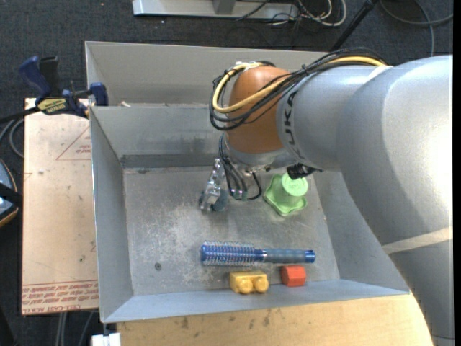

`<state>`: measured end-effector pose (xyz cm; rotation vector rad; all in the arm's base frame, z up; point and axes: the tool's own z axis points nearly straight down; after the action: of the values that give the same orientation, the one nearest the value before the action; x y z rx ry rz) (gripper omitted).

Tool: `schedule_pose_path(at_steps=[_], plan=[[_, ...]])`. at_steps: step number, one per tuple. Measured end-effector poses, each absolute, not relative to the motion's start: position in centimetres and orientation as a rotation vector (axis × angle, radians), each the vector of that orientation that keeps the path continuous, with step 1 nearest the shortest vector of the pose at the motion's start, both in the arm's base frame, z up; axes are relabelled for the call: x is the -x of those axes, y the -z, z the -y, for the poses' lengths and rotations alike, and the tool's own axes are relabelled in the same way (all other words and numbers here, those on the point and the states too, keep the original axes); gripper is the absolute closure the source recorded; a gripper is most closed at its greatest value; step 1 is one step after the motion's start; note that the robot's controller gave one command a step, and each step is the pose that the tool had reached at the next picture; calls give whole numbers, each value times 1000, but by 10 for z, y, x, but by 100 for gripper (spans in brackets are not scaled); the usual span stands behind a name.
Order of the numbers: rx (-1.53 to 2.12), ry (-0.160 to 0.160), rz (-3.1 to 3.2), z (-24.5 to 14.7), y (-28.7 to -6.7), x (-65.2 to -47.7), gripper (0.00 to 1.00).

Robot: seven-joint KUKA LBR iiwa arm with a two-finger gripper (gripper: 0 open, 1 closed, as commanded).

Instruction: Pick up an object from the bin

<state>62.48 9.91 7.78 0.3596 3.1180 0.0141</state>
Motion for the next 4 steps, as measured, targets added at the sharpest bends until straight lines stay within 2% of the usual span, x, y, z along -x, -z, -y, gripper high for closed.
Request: schedule_pose_path(at_steps=[1,3,4], plan=[[-375,-23,-3104,-82,-79,-625,100],[-395,-7,-3109,-79,-83,-623,100],[-404,-5,-3111,-88,-105,-628,100]])
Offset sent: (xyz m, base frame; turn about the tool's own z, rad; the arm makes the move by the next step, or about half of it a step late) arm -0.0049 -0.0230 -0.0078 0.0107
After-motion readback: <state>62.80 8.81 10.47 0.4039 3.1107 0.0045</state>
